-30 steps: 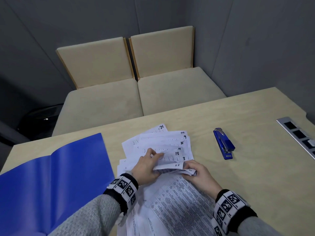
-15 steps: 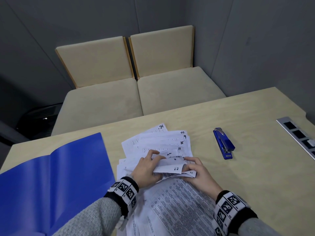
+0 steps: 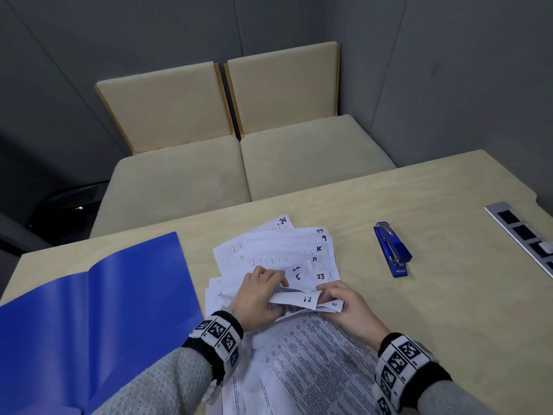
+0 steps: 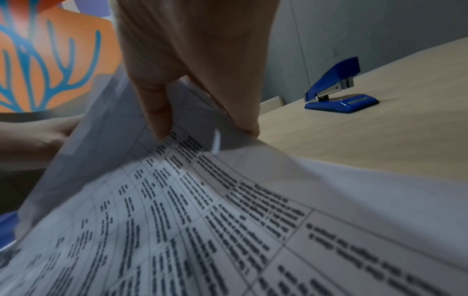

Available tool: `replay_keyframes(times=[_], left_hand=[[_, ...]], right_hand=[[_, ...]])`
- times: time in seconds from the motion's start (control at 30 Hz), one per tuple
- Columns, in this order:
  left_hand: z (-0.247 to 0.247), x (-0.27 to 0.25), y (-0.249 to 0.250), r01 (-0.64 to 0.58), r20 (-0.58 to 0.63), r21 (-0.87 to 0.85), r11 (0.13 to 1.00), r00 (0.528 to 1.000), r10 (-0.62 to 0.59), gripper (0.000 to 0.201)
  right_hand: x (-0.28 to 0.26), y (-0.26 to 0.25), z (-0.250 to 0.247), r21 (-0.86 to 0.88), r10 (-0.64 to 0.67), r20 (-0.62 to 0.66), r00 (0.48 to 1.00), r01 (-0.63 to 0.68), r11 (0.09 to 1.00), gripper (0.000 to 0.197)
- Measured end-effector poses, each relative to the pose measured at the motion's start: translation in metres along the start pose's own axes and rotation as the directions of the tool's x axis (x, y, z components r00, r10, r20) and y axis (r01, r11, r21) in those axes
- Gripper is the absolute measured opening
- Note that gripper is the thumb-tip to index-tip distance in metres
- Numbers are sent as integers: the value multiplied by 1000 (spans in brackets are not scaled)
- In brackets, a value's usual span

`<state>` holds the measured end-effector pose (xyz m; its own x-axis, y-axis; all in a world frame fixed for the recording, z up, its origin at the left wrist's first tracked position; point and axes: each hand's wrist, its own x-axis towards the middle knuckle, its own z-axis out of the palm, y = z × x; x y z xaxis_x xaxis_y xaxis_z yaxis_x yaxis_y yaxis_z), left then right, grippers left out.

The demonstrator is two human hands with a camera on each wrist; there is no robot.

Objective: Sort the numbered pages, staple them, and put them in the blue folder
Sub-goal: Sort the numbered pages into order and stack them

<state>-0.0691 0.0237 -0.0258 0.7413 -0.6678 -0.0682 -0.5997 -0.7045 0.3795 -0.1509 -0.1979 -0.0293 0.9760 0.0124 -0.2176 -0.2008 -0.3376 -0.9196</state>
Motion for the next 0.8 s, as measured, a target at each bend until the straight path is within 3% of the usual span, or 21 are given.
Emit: replay_keyframes(times=[0.13, 0.27, 0.33, 0.4, 0.47, 0.53, 0.6, 0.67, 0.8], left_hand=[[-5, 5, 3, 118, 115, -171, 978, 988, -99, 63], [-33, 17, 10, 389, 368, -545, 742, 907, -205, 80], [-47, 25, 13, 490, 468, -560, 668, 853, -232, 86], [-51, 33, 15, 567, 509, -509, 647, 805, -305, 86], [-49, 42, 15, 556, 497, -441, 704, 805, -325, 75], [-42, 47, 11, 507, 481, -366, 781, 821, -307, 49], [-38, 49, 7, 492, 486, -299, 818, 816, -313, 27], [-36, 51, 6, 468, 478, -263, 843, 823, -308, 17], [-41, 47, 14, 237, 221, -101, 966, 952, -210, 12]], right_hand=[[0, -1, 1, -6, -7, -6, 1000, 7, 1000, 30], [3, 0, 2, -16, -22, -9, 1000, 22, 1000, 16], [5, 1, 2, -26, -33, -5, 999, 32, 999, 10], [6, 1, 4, -33, -49, -3, 999, 49, 998, 10], [6, 1, 5, -24, -69, -18, 997, 68, 997, 10], [5, 1, 6, -10, -79, -33, 996, 78, 997, 12], [3, 0, 6, -9, -92, -42, 995, 92, 996, 13], [1, -2, 6, -8, -89, -46, 995, 89, 996, 8], [3, -4, 3, -3, -32, -77, 997, 32, 999, 17]])
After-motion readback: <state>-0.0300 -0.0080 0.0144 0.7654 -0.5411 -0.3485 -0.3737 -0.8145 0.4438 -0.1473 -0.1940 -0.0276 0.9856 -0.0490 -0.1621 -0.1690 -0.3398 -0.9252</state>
